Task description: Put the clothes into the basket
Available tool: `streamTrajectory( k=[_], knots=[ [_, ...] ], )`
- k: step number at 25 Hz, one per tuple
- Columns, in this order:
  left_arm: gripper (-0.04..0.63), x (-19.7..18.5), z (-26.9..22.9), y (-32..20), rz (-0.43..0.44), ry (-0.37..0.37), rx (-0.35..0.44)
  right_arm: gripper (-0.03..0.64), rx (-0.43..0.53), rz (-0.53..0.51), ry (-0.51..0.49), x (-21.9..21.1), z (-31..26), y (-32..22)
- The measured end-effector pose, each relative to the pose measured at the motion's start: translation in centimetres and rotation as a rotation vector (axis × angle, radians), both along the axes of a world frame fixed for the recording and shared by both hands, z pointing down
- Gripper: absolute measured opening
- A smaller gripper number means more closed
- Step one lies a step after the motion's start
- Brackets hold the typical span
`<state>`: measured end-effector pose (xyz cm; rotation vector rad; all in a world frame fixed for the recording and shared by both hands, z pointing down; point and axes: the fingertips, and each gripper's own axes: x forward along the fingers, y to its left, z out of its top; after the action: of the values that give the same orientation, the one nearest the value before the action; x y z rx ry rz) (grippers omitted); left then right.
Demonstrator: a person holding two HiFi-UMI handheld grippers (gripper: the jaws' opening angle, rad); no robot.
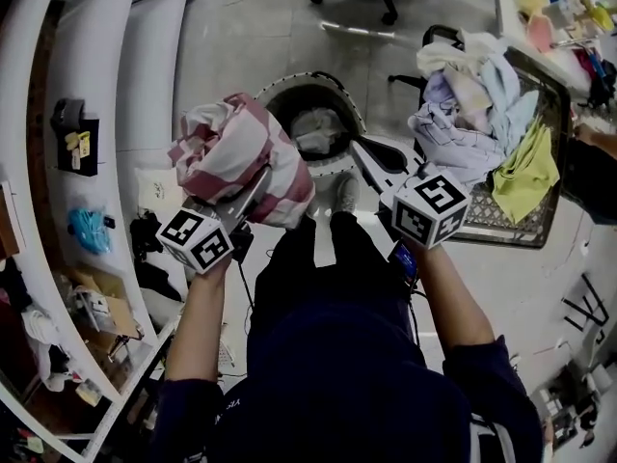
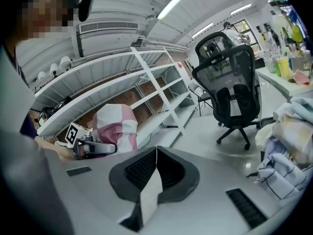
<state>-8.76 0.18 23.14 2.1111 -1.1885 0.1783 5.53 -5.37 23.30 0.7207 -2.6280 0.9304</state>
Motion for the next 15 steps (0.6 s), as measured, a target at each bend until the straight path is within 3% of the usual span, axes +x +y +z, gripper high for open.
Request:
streamTrajectory(
  k=[6,15],
  knots=[
    [0.153,-0.5,9.1,-2.8,0.083,-0.019,-0.094,0.008,-0.058,0.054,0.053,-0.4,6.9,-1.3],
    [0.152,-0.4,21.7,-6.6,0.179,-0.010,-0.172,0.008,-0.139,0.119,0.092,-1.4,17.3,-1.2]
  ],
)
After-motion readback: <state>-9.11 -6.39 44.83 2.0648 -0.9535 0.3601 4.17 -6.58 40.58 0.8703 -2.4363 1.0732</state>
